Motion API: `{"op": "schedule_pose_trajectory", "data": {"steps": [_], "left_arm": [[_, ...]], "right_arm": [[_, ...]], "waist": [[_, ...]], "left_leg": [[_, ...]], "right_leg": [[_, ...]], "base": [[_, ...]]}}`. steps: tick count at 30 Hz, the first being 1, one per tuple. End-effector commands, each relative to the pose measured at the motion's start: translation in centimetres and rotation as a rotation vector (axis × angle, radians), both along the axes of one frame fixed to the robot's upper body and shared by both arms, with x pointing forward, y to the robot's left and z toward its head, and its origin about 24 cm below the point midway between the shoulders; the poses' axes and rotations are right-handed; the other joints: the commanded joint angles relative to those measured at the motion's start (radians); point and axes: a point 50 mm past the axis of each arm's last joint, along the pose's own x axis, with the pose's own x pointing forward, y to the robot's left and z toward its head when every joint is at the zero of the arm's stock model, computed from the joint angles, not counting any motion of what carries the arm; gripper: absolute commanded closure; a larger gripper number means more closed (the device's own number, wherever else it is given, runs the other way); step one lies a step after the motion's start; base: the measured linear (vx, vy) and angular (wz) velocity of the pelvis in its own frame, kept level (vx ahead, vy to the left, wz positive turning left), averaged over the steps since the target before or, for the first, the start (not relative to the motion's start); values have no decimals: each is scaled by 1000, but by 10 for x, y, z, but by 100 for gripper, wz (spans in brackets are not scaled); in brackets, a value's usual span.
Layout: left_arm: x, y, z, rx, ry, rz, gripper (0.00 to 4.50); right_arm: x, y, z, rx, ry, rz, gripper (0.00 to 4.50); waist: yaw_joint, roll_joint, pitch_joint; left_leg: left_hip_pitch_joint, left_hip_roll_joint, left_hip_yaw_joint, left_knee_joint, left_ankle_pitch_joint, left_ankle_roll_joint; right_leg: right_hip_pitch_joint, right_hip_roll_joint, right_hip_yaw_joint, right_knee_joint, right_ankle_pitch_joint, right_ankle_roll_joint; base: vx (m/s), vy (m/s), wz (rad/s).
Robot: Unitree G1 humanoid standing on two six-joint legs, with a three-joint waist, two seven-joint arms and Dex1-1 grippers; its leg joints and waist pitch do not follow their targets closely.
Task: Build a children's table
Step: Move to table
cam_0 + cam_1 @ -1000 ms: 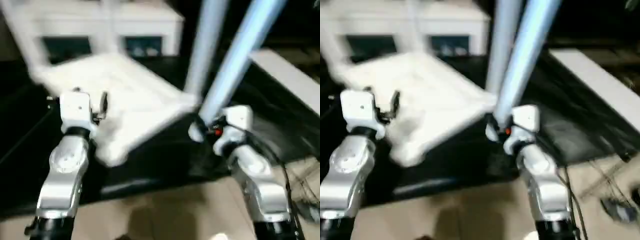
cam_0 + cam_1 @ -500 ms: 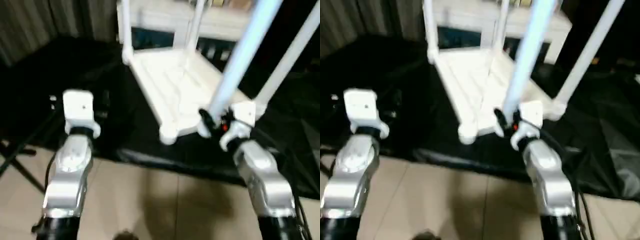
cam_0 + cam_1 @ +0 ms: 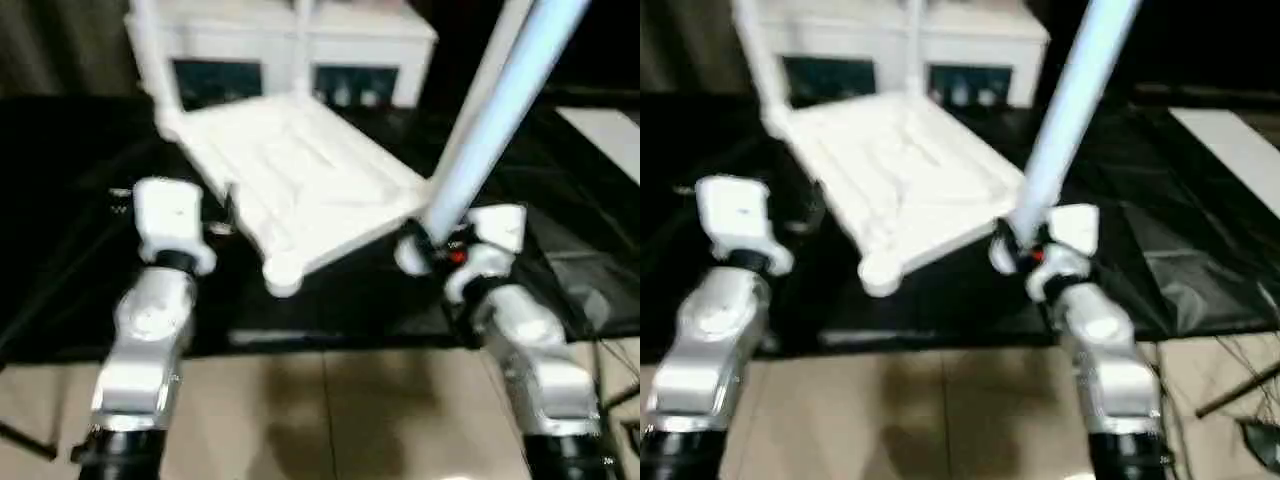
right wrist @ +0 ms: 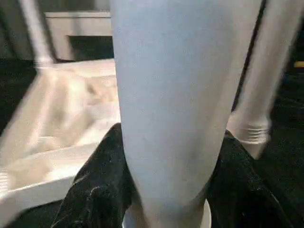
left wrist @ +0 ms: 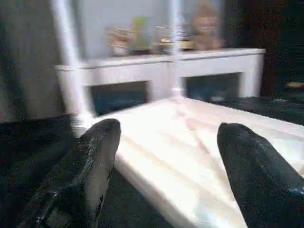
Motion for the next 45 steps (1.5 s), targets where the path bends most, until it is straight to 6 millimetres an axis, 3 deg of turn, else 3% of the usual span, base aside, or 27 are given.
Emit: {"op": "schedule_pose_trajectory", "data": {"steps": [1,3,5,6,7,8,10,12,13,14,16,19,21,22,24,27,28,30,31,33,34,35,36,37,40,41,45], "left_arm": [[-2,8,-4,16,9,24,83],[-2,8,-4,14,9,22,83],[-2,8,-4,13,10,20,83],[-3,8,-5,15,11,18,83],[-3,8,-5,16,13,15,83],[-3,7,-6,16,16,12,83],[-4,8,-7,19,21,13,83],[-4,8,-8,17,22,14,83],[-4,9,-9,20,24,19,83],[-4,10,-9,19,27,25,83],[-4,12,-9,19,30,34,83],[-4,15,-10,19,31,44,83],[-4,16,-10,19,31,45,83],[-4,16,-10,19,31,45,83],[-4,16,-10,19,31,44,83],[-4,15,-11,19,35,35,83],[-4,15,-12,19,37,31,83],[-5,14,-13,20,41,24,83],[-5,14,-14,23,43,22,83],[-6,15,-14,24,44,22,83],[-8,17,-14,-1,39,3,83],[-9,20,-15,-17,39,-17,83],[-9,24,-14,-24,41,-22,83],[-9,27,-14,-24,43,-22,83],[-7,45,-18,54,98,-7,83],[-7,48,-19,66,111,-3,83],[-14,68,-39,195,287,-18,83]], "right_arm": [[0,9,3,10,-18,35,264],[0,9,3,10,-17,34,264],[0,8,2,11,-17,33,264],[-1,8,2,11,-15,31,264],[-1,8,2,11,-14,31,264],[-1,7,2,13,-13,29,264],[-1,6,1,14,-11,27,264],[-1,6,1,16,-10,27,264],[-2,7,1,16,-10,39,264],[-2,8,0,7,-9,47,264],[-3,9,0,-9,-13,60,264],[-5,12,-1,-4,-9,93,264],[-6,13,-1,0,-14,97,264],[-6,13,0,2,-17,97,264],[-6,14,0,0,-21,97,264],[-6,14,0,0,-23,96,264],[-6,13,0,-2,-23,94,264],[-7,12,0,-3,-22,90,264],[-7,11,-1,-3,-21,88,264],[-7,11,-1,-3,-20,87,264],[-9,10,-2,0,-16,97,264],[-10,10,-2,1,-12,114,264],[-10,11,-2,-2,-13,128,264],[-10,11,-2,-4,-14,139,264],[-11,10,0,-23,-20,175,264],[-11,9,0,-27,-20,176,264],[-6,-4,-3,-63,-19,76,264]], "waist": [[17,4,-85],[-5,13,-95],[-43,15,-102],[-42,10,-98],[-37,-15,-93],[3,-65,-89],[54,-38,-75],[63,-22,-56],[58,26,-56],[-3,64,-51],[-13,48,-90],[-18,4,-70],[24,-48,-59],[47,-58,-78],[51,-44,-69],[27,35,-52],[-14,67,-83],[-30,52,-86],[-32,39,-84],[-27,15,-71],[-15,-51,-86],[19,-33,-56],[37,-49,-82],[46,-38,-87],[13,17,-89],[14,19,-103],[18,10,-76]], "left_leg": [[-49,17,-13,-68,79,124],[27,34,-41,-69,243,228],[187,135,-160,-40,501,481],[184,145,-168,-39,510,507],[130,66,-124,-15,463,462],[-51,-90,-32,53,228,372],[-130,-16,-61,150,-46,151],[-136,-8,-64,100,-30,-93],[-43,27,-57,-26,18,-159],[35,124,-126,-104,-51,-84],[118,159,-190,-72,21,288],[62,89,-96,-67,55,416],[-35,-50,-5,26,-134,264],[-89,-29,-42,101,-76,175],[-118,-15,-58,108,28,75],[-52,50,-58,-81,-4,77],[57,104,-135,-92,-72,134],[107,147,-189,-88,-32,332],[110,144,-174,-75,58,428],[62,77,-104,-70,69,435],[-17,-22,-37,-17,-37,335],[-34,-27,-32,1,-93,273],[-89,-23,-48,67,-24,194],[-117,-11,-59,64,97,113],[-74,36,-69,-19,448,72],[-33,47,-75,3,543,67],[-52,49,-56,-40,177,0]], "right_leg": [[86,-63,50,-70,-109,-184],[36,-27,16,-14,137,-232],[-143,-51,3,67,4,-120],[-157,-71,19,73,-23,-91],[-119,-89,43,34,69,-90],[75,-103,134,-14,200,-163],[136,-228,227,-62,341,-416],[142,-88,225,-42,383,-479],[66,15,158,-19,253,-310],[-51,46,64,88,-1,-153],[-122,-22,24,138,-118,-19],[-125,-51,31,71,71,-16],[14,-138,152,-86,-175,-122],[99,-207,202,-101,-336,-228],[99,-181,170,-95,-264,-316],[30,-37,22,-70,-274,-251],[-39,0,-10,28,-185,-178],[-104,-23,-5,103,-92,-70],[-141,-38,4,116,-46,-15],[-115,-52,20,51,47,-33],[-1,-88,85,-27,82,-78],[1,-142,123,-89,-138,-138],[86,-203,181,-88,-185,-235],[93,-188,159,-53,53,-297],[2,-43,49,39,517,-238],[-27,-46,52,38,522,-223],[-12,-76,63,-2,236,-230]], "base": [[124,-5,4],[190,10,9],[162,-17,6],[134,-32,4],[72,-36,-4],[73,4,17],[95,16,24],[108,28,-9],[50,64,-34],[57,46,-34],[83,20,-25],[94,-19,7],[73,-73,8],[87,-83,2],[106,-47,-7],[99,35,-3],[157,71,3],[161,27,10],[115,10,6],[95,-7,4],[55,-57,10],[69,-75,7],[69,-75,7],[95,-55,-4],[37,-26,-2],[57,3,0],[14,1,0]]}}
